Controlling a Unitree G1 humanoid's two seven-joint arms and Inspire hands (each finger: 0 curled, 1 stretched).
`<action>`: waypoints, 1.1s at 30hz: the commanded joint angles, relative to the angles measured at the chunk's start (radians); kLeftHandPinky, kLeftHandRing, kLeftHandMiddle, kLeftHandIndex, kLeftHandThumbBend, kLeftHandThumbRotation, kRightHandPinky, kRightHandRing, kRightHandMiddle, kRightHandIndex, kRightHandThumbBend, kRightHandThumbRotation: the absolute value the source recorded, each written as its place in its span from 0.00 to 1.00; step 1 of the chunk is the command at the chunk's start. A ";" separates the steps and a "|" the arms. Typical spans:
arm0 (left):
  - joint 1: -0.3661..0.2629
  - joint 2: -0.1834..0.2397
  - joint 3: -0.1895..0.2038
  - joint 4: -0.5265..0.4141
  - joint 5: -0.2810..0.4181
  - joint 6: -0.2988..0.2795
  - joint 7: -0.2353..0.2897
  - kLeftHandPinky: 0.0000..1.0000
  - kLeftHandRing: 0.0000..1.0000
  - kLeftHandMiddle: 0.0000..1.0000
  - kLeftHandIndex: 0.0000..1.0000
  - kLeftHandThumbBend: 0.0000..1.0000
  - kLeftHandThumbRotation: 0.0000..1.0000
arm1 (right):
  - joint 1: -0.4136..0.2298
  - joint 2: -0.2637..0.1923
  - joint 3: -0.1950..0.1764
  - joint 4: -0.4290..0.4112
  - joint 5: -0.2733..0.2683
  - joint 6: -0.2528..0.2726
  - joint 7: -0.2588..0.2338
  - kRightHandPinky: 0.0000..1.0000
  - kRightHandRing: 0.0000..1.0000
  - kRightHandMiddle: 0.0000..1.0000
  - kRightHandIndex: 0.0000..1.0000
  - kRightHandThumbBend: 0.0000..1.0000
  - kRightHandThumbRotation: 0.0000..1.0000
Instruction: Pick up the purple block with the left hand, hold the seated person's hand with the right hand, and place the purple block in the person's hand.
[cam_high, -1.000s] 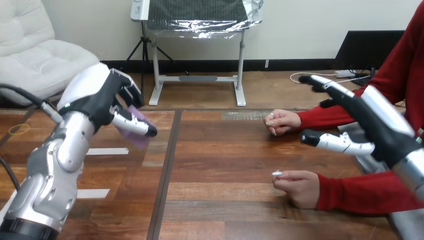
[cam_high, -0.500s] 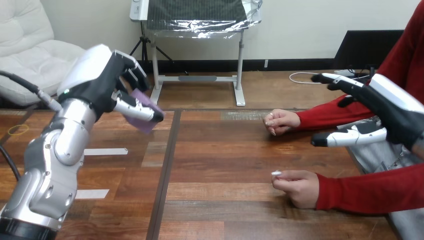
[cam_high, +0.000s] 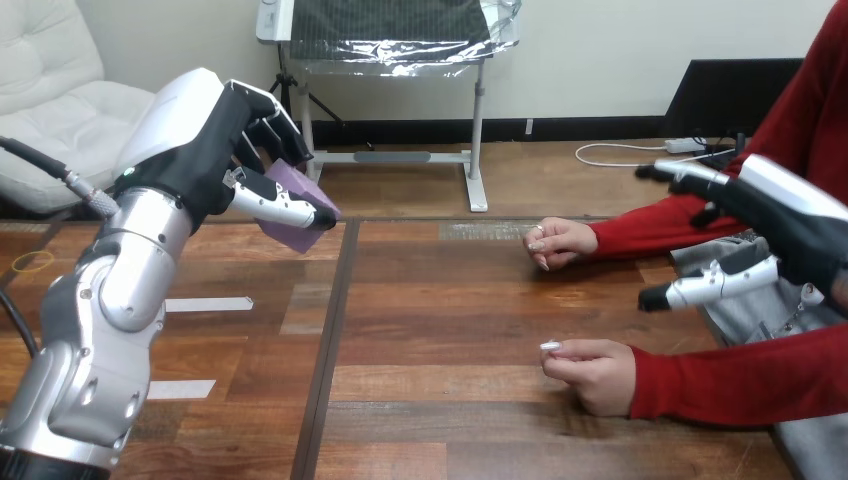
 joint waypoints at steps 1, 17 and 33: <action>-0.008 -0.002 0.036 -0.061 -0.001 -0.029 0.021 0.32 0.38 0.43 0.41 0.82 0.00 | -0.092 -0.024 0.036 0.043 -0.027 0.012 0.009 0.77 0.92 0.94 0.92 1.00 0.33; 0.015 -0.019 0.069 -0.141 -0.048 -0.020 0.002 0.30 0.35 0.42 0.40 0.82 0.00 | -0.152 -0.020 0.097 0.197 -0.083 -0.005 -0.009 0.70 0.85 0.87 0.87 1.00 0.21; 0.025 -0.018 0.082 -0.165 -0.085 -0.031 0.001 0.30 0.34 0.40 0.40 0.84 0.00 | -0.171 -0.008 0.149 0.300 -0.118 -0.023 -0.018 0.70 0.83 0.87 0.87 1.00 0.23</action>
